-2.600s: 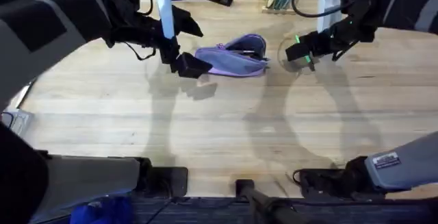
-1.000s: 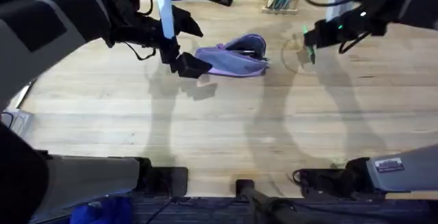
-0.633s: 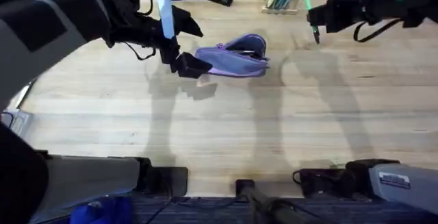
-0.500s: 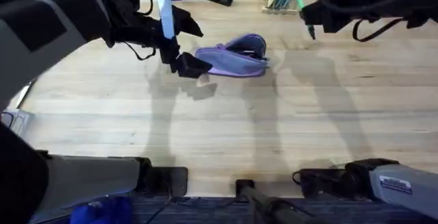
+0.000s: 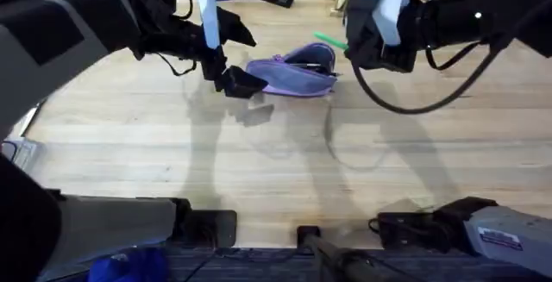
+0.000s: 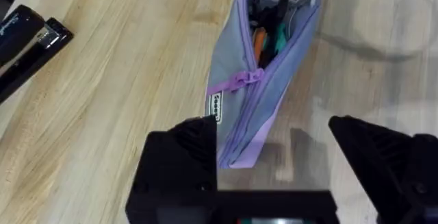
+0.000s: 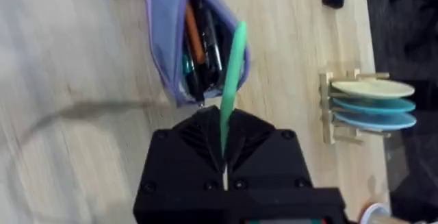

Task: Unzip the bag, pick up the pens from the table one at a time and place them inside, then zip the bag closed.

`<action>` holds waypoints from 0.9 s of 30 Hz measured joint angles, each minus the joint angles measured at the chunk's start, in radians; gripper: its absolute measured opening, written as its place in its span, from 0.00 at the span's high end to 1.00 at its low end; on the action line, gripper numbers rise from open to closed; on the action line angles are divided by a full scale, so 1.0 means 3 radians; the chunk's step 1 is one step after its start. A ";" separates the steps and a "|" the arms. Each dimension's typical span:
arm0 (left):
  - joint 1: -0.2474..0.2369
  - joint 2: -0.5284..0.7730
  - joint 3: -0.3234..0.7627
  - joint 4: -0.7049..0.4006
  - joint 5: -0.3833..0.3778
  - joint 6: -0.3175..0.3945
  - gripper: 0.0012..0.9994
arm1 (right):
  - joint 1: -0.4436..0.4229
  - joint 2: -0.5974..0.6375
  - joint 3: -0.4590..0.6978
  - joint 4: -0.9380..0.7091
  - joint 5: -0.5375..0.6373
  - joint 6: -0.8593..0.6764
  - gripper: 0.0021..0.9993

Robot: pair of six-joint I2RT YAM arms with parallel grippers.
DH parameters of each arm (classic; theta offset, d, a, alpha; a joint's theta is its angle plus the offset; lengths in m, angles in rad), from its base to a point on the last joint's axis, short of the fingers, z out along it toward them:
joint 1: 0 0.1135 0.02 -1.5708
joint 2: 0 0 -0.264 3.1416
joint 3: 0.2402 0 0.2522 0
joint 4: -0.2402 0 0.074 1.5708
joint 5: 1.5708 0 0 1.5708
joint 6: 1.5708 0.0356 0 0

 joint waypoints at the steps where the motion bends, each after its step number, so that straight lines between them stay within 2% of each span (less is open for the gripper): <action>1: 0.0000 0.0000 0.0000 0.0000 0.0000 0.0000 0.01 | 0.0000 0.0000 0.0000 -0.0024 0.0000 -0.0085 0.97; 12: -0.0001 0.0000 0.0000 0.0000 0.0000 0.0001 0.01 | -0.0001 0.0043 0.0000 -0.0090 0.0001 -0.0579 0.97; 19: 0.0000 0.0000 0.0000 -0.0001 0.0000 0.0000 0.01 | -0.0001 0.0367 0.0000 -0.0056 0.0053 -0.0795 0.97; 27: -0.0001 0.0000 0.0000 0.0000 0.0000 0.0000 0.01 | 0.0040 0.0635 0.0000 0.0264 0.0073 -0.0842 0.97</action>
